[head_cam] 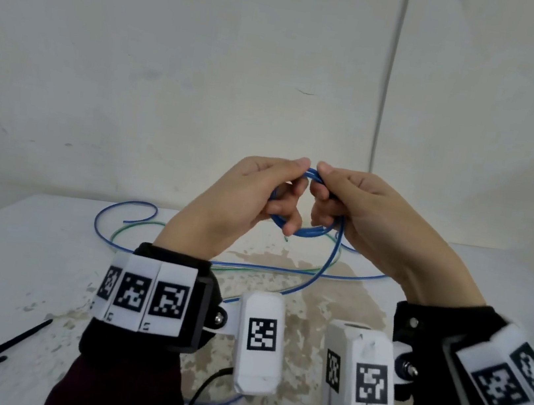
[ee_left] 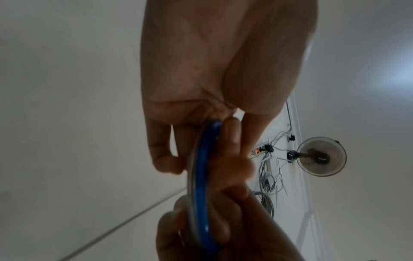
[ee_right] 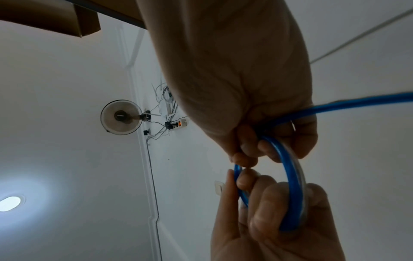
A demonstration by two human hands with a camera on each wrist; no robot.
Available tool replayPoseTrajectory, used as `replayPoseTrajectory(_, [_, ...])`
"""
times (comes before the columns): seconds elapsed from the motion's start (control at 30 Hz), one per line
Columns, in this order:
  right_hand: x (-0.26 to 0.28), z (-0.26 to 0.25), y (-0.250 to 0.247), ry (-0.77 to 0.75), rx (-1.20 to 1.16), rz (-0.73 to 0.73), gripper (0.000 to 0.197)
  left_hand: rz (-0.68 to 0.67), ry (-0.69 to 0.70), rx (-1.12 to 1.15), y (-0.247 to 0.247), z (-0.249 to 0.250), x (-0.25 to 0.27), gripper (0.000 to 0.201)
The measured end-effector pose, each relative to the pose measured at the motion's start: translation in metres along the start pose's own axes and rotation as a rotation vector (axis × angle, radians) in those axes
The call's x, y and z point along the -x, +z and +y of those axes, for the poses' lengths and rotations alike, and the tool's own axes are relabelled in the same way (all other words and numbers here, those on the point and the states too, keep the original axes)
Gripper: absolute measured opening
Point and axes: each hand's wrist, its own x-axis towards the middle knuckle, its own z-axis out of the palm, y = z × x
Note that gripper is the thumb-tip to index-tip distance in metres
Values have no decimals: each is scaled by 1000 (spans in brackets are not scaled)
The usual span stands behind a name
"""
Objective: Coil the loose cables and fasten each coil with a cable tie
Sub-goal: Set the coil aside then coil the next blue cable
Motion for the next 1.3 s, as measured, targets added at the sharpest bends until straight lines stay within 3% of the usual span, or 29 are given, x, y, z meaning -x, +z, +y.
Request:
replayPoseTrajectory(0.07, [1,-2,-1,17,44,-9,38,-24,12,-38,-3,-1,1,36])
replayPoseTrajectory(0.2, [4,-6,0,26,-24,7,37,74,118,-137,4,-1,0,34])
replayPoseTrajectory(0.53, [-2,1,7,-5,-322,-39,38,355,174,196,6,1,-5,38])
replayPoseTrajectory(0.7, [-4,-1,7,-26,-366,4,34,214,123,251,10,1,-7,38])
replayPoseTrajectory(0.83, [-1,-1,0,-9,-210,-10,35,27,-16,86,2,2,-1,40])
replayPoseTrajectory(0.9, [0,-1,1,-3,-168,-22,34,37,6,29,-1,2,1,39])
replayPoseTrajectory(1.03, [0,-3,5,56,-335,-38,41,267,196,25,7,3,-1,37])
replayPoseTrajectory(1.1, [2,-4,4,62,-362,-66,42,305,236,48,9,4,-3,38])
replayPoseTrajectory(1.2, [2,-7,1,24,-437,-50,39,206,215,118,11,5,-3,37])
replayPoseTrajectory(1.3, [0,-6,0,10,-320,-6,40,67,90,101,10,5,1,35])
